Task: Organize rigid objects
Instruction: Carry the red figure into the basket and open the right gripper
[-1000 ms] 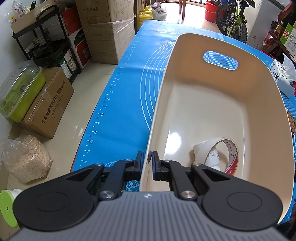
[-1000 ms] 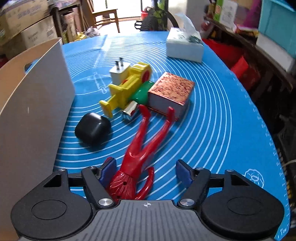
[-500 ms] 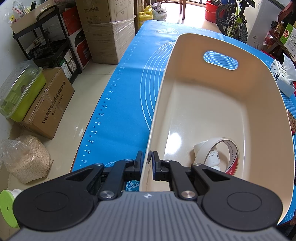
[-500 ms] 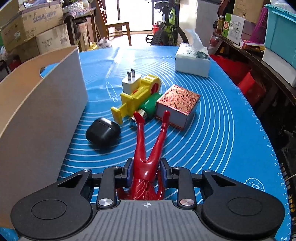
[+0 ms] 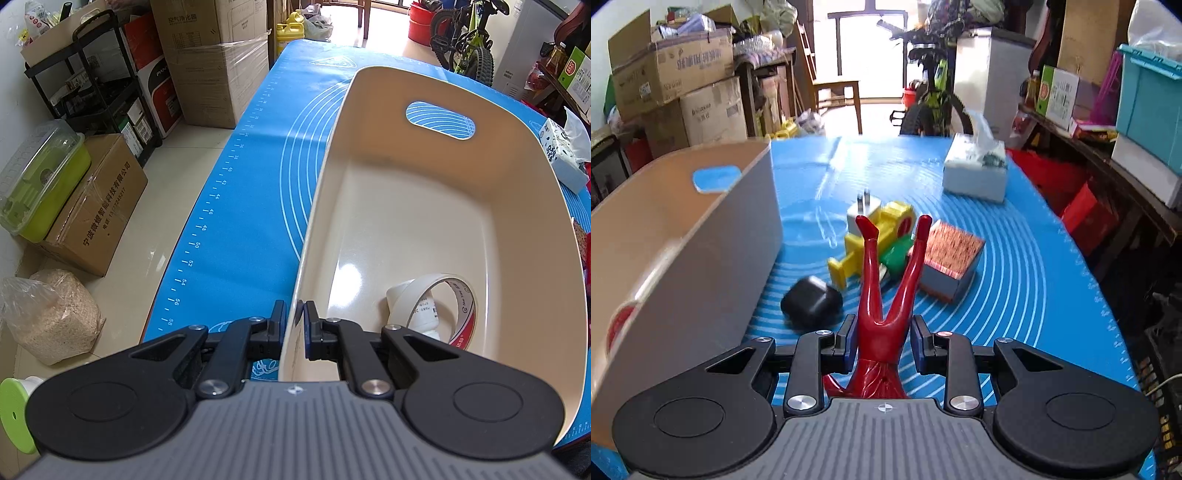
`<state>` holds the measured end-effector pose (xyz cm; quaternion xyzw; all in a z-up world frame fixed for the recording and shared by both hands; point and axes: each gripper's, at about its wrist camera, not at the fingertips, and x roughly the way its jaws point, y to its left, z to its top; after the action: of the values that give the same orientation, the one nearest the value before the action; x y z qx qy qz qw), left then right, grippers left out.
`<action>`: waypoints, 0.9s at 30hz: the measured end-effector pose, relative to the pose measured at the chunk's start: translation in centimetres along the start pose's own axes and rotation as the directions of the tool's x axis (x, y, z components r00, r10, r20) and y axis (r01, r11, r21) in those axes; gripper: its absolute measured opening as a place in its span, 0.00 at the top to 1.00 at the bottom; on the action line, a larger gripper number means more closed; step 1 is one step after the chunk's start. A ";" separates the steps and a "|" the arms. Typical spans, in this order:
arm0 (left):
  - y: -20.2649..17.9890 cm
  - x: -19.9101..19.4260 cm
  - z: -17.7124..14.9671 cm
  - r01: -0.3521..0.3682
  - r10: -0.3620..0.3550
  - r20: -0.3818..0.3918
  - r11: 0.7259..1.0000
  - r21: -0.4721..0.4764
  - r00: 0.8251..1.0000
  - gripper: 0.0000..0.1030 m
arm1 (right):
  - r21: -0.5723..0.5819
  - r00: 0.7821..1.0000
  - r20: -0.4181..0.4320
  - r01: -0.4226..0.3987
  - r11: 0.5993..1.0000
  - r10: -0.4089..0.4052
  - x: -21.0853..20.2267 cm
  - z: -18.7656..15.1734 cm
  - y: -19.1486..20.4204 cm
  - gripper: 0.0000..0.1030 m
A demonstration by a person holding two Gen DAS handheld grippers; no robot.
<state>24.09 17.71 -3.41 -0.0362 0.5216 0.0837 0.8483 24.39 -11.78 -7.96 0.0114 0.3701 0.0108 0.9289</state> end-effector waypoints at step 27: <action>0.0 0.0 0.0 0.000 0.000 0.000 1.000 -0.001 1.000 0.89 | -0.119 0.929 0.257 -0.243 0.963 0.266 -6.6 9.9 8.5 0.63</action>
<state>24.09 17.71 -3.40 -0.0366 0.5217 0.0836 0.8482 26.31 -3.63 4.04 0.0209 0.2341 0.1453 0.9611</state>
